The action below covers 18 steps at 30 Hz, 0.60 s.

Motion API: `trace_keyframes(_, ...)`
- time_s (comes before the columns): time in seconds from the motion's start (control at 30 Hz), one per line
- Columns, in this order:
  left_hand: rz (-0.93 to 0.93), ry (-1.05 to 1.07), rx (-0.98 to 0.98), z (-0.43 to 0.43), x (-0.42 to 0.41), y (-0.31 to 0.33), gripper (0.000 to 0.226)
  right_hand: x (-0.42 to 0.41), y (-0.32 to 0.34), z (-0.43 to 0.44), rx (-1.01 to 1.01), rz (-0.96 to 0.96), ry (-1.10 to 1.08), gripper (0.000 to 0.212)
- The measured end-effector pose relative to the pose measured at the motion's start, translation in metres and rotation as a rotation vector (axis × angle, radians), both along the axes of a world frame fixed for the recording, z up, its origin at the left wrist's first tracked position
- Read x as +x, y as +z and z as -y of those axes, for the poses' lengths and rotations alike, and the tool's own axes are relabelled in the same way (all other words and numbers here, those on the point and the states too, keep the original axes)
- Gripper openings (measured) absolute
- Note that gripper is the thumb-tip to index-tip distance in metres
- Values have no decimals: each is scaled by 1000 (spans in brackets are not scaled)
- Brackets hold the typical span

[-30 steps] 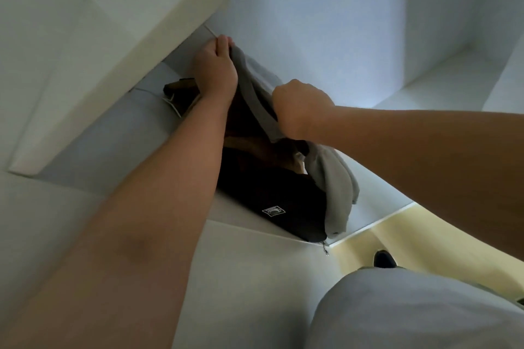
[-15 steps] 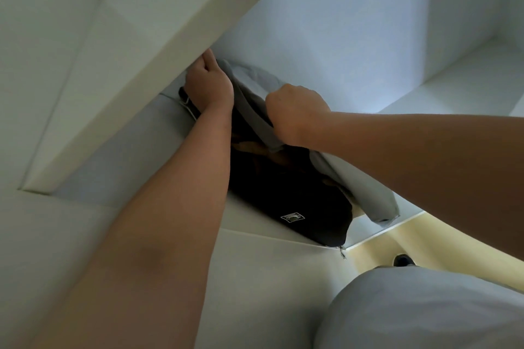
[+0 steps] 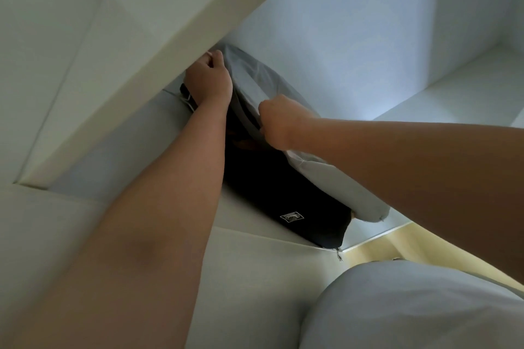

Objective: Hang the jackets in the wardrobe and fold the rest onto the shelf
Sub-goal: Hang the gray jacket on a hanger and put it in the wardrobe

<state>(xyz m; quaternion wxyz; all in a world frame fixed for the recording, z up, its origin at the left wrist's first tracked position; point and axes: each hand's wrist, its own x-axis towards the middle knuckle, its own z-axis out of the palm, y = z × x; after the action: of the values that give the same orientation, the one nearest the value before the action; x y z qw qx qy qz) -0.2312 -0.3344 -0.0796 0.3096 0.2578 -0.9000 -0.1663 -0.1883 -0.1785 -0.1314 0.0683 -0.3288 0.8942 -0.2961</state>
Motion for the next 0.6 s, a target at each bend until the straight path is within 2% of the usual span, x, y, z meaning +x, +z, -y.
trace_keyframes(0.13,16,64,80,-9,1,2,39,-6,1,-2,34,11,11,35)
trace_keyframes(0.23,-150,79,288,-31,5,1,18,-10,0,-15,18,48,-16,41)
trace_keyframes(0.3,-240,188,372,-50,10,-3,35,-15,-1,-32,-12,77,-80,44)
trace_keyframes(0.37,-217,263,287,-75,18,-8,36,-23,-1,-54,-45,121,-173,42)
trace_keyframes(0.5,-222,-45,155,-132,21,-24,24,-38,5,-112,-180,180,-394,35)
trace_keyframes(0.53,-201,-139,197,-148,17,-27,22,-40,8,-130,-222,174,-460,34)
trace_keyframes(0.6,-45,-301,321,-182,3,-32,21,-40,12,-168,-307,162,-602,32)
